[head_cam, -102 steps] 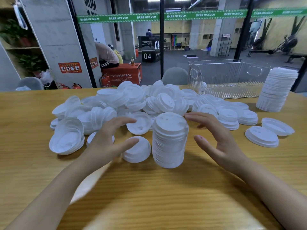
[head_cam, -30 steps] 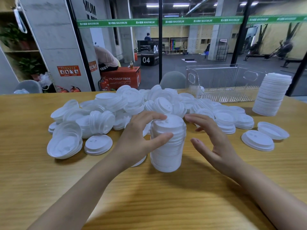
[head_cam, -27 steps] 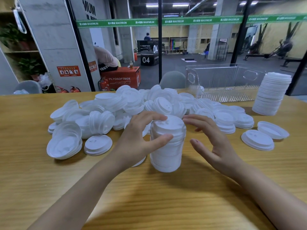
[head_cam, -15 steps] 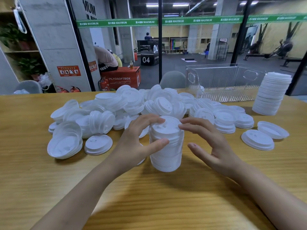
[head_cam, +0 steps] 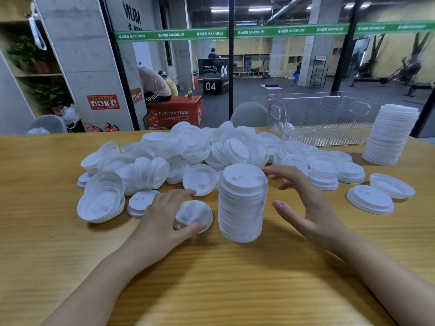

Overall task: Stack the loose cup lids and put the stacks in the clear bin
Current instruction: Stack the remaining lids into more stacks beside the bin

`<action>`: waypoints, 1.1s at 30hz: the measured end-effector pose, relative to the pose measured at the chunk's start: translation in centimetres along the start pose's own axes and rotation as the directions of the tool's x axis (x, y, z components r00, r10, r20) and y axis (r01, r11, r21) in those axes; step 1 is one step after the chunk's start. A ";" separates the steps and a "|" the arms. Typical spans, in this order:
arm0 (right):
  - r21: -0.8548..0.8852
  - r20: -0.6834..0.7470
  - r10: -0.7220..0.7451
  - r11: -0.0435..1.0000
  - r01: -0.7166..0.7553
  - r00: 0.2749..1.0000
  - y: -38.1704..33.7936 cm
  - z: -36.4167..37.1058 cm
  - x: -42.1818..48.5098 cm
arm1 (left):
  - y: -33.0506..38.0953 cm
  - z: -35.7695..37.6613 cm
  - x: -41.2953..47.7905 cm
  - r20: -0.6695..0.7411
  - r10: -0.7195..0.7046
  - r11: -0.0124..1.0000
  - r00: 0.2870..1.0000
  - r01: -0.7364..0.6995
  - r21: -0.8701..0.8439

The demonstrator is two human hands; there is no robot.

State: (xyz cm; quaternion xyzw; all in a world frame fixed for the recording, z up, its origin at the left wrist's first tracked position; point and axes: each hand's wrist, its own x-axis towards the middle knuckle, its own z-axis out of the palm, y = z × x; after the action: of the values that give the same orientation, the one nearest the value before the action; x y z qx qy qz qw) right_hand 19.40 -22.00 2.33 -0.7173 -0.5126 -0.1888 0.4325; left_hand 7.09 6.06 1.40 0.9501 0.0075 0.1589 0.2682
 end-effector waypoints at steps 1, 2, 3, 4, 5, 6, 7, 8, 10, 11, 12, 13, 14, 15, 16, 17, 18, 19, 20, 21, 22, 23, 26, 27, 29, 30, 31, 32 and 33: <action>-0.003 0.002 0.000 1.000 0.000 1.000 0.0 0.0 0.0 | -0.2 0.0 -0.2 0.023 -0.003 0.999 1.000 0.002 0.043; -0.007 0.004 0.000 1.000 0.000 1.000 0.0 0.0 0.0 | -0.2 0.0 -0.3 0.042 -0.004 0.997 0.999 0.001 0.074; -0.010 0.005 0.001 1.000 -0.001 1.000 0.0 0.0 0.0 | -0.1 0.1 -0.4 0.055 -0.009 0.996 0.998 0.004 0.091; -0.011 0.008 0.003 1.000 -0.003 1.000 0.0 0.1 0.0 | 0.0 0.1 -0.5 0.058 -0.012 0.995 0.998 0.006 0.098; -0.011 0.011 0.006 1.000 -0.006 1.000 0.1 0.1 0.0 | 0.0 0.2 -0.5 0.052 -0.009 0.995 0.999 0.004 0.101; -0.011 0.014 0.010 1.000 -0.010 1.000 0.1 0.1 0.0 | 0.1 0.3 -0.5 0.041 -0.004 0.994 0.999 0.000 0.106; -0.011 0.016 0.012 1.000 -0.011 1.000 0.1 0.1 0.0 | 0.1 0.3 -0.5 0.031 -0.004 0.994 1.000 0.001 0.110; -0.011 0.017 0.012 1.000 -0.012 1.000 0.1 0.1 0.0 | 0.1 0.3 -0.6 0.023 -0.008 0.994 1.000 0.005 0.113; -0.009 0.018 0.015 1.000 -0.015 1.000 0.1 0.1 0.0 | 0.0 0.3 -0.6 0.021 -0.031 0.992 0.999 0.028 0.122; -0.007 0.019 0.016 1.000 -0.016 1.000 0.0 0.1 0.0 | -0.1 0.2 -0.6 0.023 -0.045 0.991 0.999 0.042 0.128; -0.006 0.021 0.017 1.000 -0.017 1.000 0.1 0.1 0.0 | -0.1 0.2 -0.5 0.023 -0.055 0.990 0.998 0.052 0.131; -0.006 0.024 0.017 1.000 -0.017 1.000 0.1 0.1 0.0 | -0.1 0.2 -0.5 0.023 -0.061 0.990 0.998 0.058 0.132; -0.007 0.025 0.016 1.000 -0.015 1.000 0.1 0.1 -0.1 | -0.1 0.3 -0.5 0.023 -0.065 0.989 0.998 0.062 0.131; -0.009 0.024 0.014 1.000 -0.014 1.000 0.1 0.1 0.0 | -0.1 0.3 -0.5 0.021 -0.068 0.990 0.997 0.064 0.129; -0.011 0.023 0.012 1.000 -0.012 1.000 0.1 0.1 0.0 | -0.1 0.3 -0.5 0.015 -0.068 0.990 0.998 0.066 0.123; -0.014 0.022 0.012 1.000 -0.011 1.000 0.1 0.1 0.0 | -0.1 0.3 -0.5 0.005 -0.067 0.992 0.998 0.066 0.112; -0.017 0.022 0.012 1.000 -0.012 1.000 0.1 0.1 0.0 | -0.1 0.2 -0.5 -0.010 -0.065 0.993 0.998 0.065 0.094; -0.018 0.021 0.013 1.000 -0.013 1.000 0.1 0.1 0.0 | 0.0 0.2 -0.4 -0.034 -0.063 0.996 0.997 0.065 0.066; -0.017 0.019 0.014 1.000 -0.013 1.000 0.0 0.1 0.0 | 0.2 0.1 -0.3 -0.069 -0.065 0.998 0.995 0.066 0.021; -0.015 0.017 0.013 1.000 -0.013 1.000 0.0 0.1 0.0 | 0.4 0.0 -0.2 -0.114 -0.070 0.997 0.991 0.065 -0.043; -0.013 0.015 0.013 1.000 -0.013 1.000 0.0 0.1 0.0 | 0.7 -0.2 -0.1 -0.168 -0.075 0.991 0.983 0.055 -0.119; -0.012 0.014 0.013 1.000 -0.013 1.000 -0.1 0.1 0.0 | 1.1 -0.4 0.0 -0.228 -0.078 0.982 0.971 0.035 -0.186; -0.012 0.014 0.019 1.000 -0.019 1.000 0.0 0.1 0.0 | 2.7 -0.8 0.4 -0.357 -0.083 0.953 0.930 -0.031 -0.302; -0.012 0.013 0.020 1.000 -0.019 1.000 0.0 0.1 0.0 | 3.3 -1.0 0.6 -0.372 -0.077 0.945 0.925 -0.052 -0.323; -0.012 0.009 0.021 1.000 -0.021 1.000 -0.1 0.1 0.0 | 4.6 -1.3 1.3 -0.369 -0.054 0.930 0.928 -0.088 -0.357; -0.008 0.007 0.023 1.000 -0.023 1.000 -0.1 0.1 0.0 | 5.1 -1.3 1.7 -0.353 -0.044 0.920 0.934 -0.100 -0.379; -0.002 0.005 0.024 1.000 -0.024 1.000 -0.2 0.1 0.1 | 5.6 -1.3 2.1 -0.330 -0.035 0.909 0.943 -0.107 -0.402; 0.003 0.001 0.024 1.000 -0.024 1.000 -0.2 0.1 0.1 | 6.1 -1.3 2.5 -0.303 -0.024 0.900 0.953 -0.112 -0.422; 0.005 -0.003 0.026 1.000 -0.026 1.000 -0.3 0.0 0.1 | 6.5 -1.2 2.9 -0.276 -0.010 0.894 0.961 -0.114 -0.432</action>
State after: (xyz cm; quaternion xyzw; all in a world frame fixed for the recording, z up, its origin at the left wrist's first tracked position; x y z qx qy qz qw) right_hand 19.17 -21.89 2.47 -0.7225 -0.5031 -0.1830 0.4375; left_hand 8.96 1.37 6.58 0.8329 -0.0180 0.2920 0.4699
